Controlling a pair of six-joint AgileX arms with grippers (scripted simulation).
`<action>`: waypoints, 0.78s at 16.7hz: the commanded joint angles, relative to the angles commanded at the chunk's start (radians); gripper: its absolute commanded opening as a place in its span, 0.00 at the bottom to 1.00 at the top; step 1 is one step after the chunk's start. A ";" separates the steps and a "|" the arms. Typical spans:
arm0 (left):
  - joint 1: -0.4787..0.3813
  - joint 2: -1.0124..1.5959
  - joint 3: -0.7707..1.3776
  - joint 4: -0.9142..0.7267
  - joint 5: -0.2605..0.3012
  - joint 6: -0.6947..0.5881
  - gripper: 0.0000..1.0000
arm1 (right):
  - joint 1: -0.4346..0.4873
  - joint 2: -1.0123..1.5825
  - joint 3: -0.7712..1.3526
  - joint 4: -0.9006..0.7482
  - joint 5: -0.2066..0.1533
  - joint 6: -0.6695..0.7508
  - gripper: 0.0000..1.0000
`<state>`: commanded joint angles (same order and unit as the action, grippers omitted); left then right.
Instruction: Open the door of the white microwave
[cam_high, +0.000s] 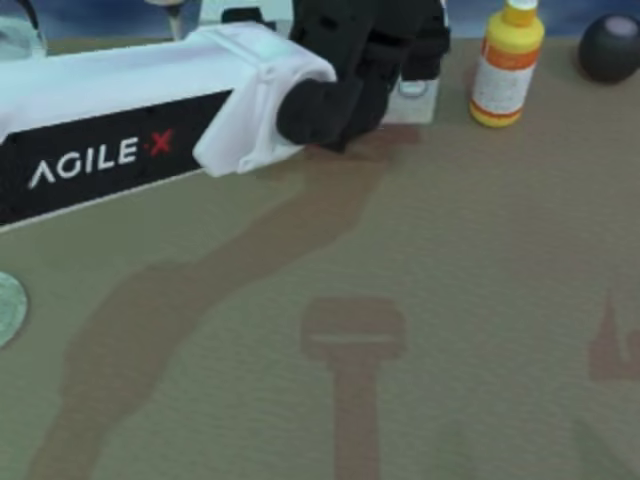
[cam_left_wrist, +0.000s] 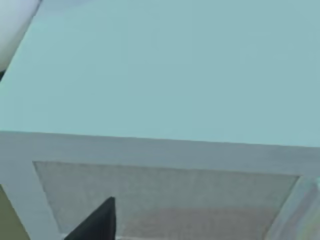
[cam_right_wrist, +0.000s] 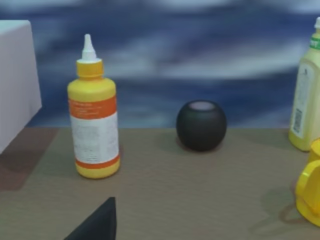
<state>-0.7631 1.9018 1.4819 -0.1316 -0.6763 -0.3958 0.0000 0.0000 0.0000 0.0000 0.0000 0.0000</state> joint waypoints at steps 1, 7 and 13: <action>-0.020 0.052 0.038 -0.004 -0.018 -0.010 1.00 | 0.000 0.000 0.000 0.000 0.000 0.000 1.00; -0.060 0.156 0.116 -0.012 -0.054 -0.031 1.00 | 0.000 0.000 0.000 0.000 0.000 0.000 1.00; -0.041 0.193 0.151 -0.001 -0.038 -0.017 1.00 | 0.000 0.000 0.000 0.000 0.000 0.000 1.00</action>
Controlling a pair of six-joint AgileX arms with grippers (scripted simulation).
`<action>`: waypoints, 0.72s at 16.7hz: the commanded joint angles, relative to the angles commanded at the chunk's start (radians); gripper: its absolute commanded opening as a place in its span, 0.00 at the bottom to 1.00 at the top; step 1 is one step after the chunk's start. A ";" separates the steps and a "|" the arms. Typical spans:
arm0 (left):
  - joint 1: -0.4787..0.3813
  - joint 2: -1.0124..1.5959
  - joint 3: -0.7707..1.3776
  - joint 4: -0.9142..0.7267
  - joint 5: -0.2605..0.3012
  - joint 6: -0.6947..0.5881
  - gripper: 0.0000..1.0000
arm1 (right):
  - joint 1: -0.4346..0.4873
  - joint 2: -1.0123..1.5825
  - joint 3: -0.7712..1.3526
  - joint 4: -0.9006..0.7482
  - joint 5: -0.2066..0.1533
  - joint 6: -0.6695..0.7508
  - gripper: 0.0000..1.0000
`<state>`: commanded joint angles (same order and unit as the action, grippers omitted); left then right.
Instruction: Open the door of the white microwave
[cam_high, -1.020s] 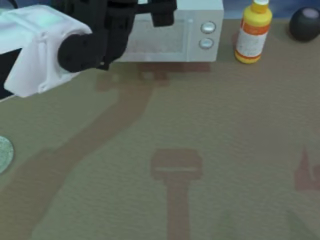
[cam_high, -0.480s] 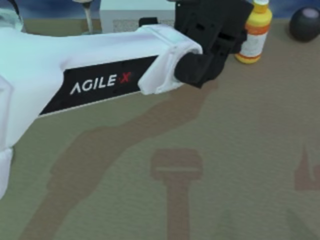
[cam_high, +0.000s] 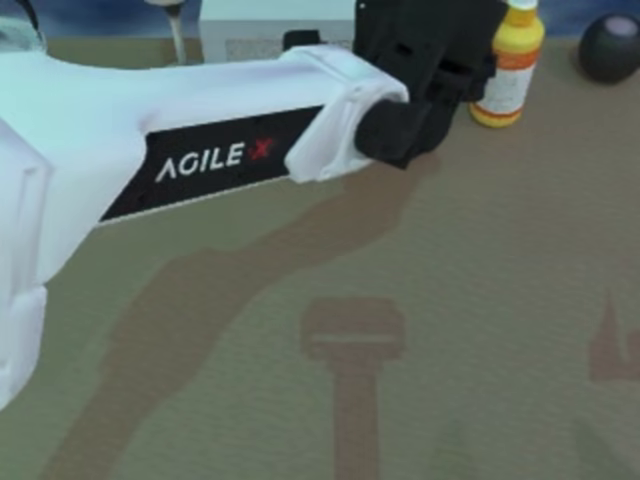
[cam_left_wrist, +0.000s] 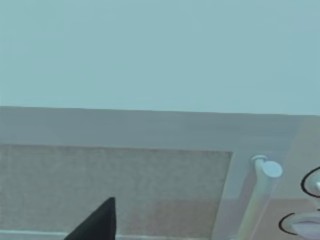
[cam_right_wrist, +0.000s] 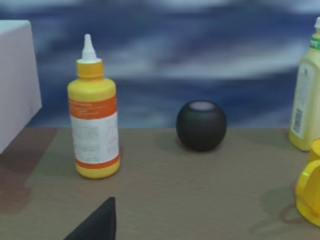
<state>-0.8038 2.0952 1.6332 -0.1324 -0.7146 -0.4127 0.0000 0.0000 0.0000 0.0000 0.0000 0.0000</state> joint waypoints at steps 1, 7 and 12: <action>0.011 0.029 0.029 0.007 0.010 0.009 1.00 | 0.000 0.000 0.000 0.000 0.000 0.000 1.00; 0.086 0.191 0.185 0.045 0.075 0.061 1.00 | 0.000 0.000 0.000 0.000 0.000 0.000 1.00; 0.087 0.193 0.187 0.046 0.076 0.061 0.92 | 0.000 0.000 0.000 0.000 0.000 0.000 1.00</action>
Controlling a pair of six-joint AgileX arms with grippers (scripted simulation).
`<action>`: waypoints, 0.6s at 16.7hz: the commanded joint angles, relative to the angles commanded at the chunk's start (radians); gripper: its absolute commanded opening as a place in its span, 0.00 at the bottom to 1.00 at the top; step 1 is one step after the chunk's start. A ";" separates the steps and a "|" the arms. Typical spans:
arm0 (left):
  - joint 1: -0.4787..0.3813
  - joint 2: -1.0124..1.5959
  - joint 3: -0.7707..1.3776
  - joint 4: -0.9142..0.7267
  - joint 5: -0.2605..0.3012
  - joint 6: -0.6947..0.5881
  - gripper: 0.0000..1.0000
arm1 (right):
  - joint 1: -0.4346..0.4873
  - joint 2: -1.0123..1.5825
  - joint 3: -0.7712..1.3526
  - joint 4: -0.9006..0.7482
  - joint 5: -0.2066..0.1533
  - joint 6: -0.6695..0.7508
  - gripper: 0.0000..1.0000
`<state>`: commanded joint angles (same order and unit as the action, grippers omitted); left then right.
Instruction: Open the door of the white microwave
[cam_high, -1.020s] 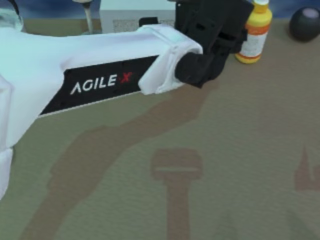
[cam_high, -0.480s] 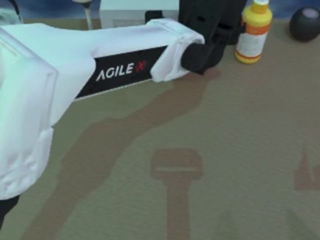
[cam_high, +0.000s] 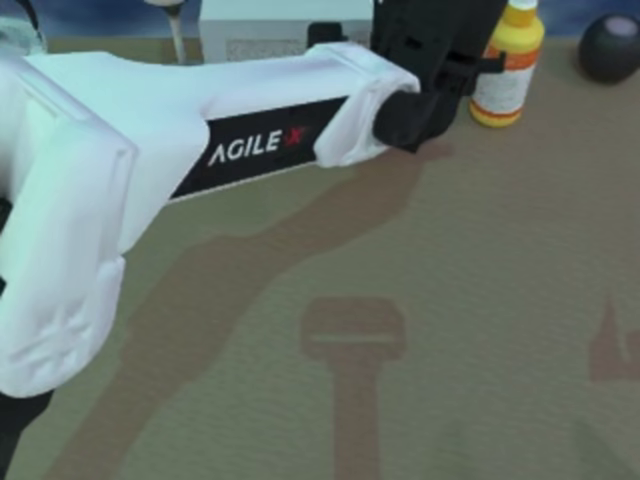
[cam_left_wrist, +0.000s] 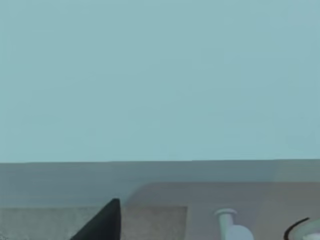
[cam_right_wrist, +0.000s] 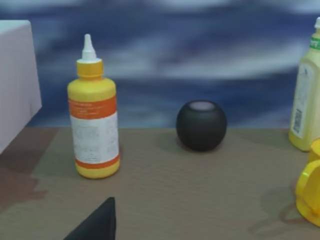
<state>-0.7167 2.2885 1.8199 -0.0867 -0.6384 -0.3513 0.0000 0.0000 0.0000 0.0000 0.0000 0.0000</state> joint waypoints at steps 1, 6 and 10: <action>0.000 0.000 0.000 0.000 0.000 0.000 0.85 | 0.000 0.000 0.000 0.000 0.000 0.000 1.00; 0.000 0.000 0.000 0.000 0.000 0.000 0.47 | 0.000 0.000 0.000 0.000 0.000 0.000 1.00; 0.000 0.000 0.000 0.000 0.000 0.000 0.17 | 0.000 0.000 0.000 0.000 0.000 0.000 1.00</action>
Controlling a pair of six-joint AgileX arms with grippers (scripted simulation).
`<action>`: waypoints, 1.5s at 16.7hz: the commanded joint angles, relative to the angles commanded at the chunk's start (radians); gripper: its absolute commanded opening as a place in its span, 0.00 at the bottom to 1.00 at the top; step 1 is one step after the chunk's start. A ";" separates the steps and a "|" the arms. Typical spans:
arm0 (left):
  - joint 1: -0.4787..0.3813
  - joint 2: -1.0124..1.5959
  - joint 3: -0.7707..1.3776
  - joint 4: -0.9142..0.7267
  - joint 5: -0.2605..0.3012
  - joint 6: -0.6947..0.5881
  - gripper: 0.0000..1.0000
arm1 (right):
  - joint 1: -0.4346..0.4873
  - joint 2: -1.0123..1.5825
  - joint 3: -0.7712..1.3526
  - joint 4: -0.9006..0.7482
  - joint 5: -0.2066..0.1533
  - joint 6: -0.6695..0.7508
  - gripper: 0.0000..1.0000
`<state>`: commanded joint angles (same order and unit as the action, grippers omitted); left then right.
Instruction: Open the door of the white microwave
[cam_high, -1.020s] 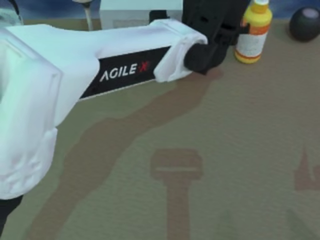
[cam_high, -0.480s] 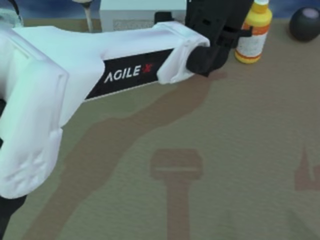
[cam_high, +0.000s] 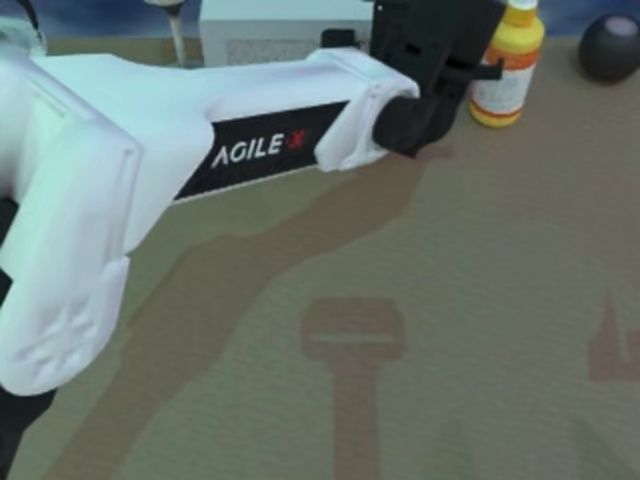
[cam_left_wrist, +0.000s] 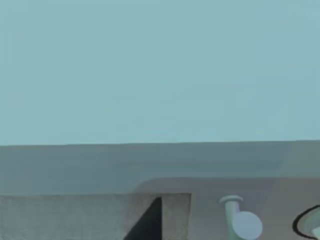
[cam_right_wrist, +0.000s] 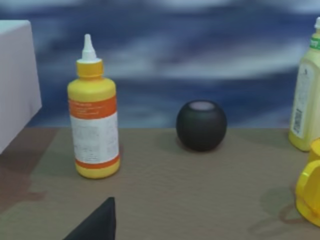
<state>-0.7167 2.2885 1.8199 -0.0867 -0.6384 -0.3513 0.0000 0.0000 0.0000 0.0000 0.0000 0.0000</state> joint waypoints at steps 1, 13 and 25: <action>0.000 0.000 0.000 0.000 0.000 0.000 0.10 | 0.000 0.000 0.000 0.000 0.000 0.000 1.00; -0.053 -0.035 -0.064 -0.002 -0.006 -0.003 0.00 | 0.000 0.000 0.000 0.000 0.000 0.000 1.00; -0.036 -0.082 -0.134 0.037 -0.032 -0.025 0.00 | 0.000 0.000 0.000 0.000 0.000 0.000 1.00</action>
<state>-0.7531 2.2067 1.6863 -0.0498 -0.6705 -0.3759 0.0000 0.0000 0.0000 0.0000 0.0000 0.0000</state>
